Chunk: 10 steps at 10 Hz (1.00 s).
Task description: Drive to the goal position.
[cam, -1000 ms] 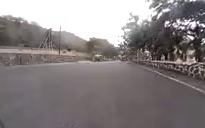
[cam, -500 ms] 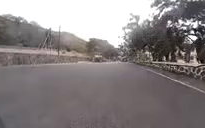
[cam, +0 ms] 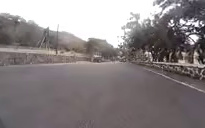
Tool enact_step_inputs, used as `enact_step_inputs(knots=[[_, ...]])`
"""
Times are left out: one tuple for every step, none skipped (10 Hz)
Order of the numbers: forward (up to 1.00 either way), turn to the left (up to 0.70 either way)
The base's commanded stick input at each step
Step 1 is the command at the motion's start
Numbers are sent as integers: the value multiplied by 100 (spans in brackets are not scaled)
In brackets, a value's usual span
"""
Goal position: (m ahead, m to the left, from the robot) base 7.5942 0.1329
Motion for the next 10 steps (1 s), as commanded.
enact_step_inputs(knots=[[70, 0], [70, 0], [70, 0], [70, 0], [70, 0], [70, 0], [70, 0], [70, 0], [70, 0], [70, 0]])
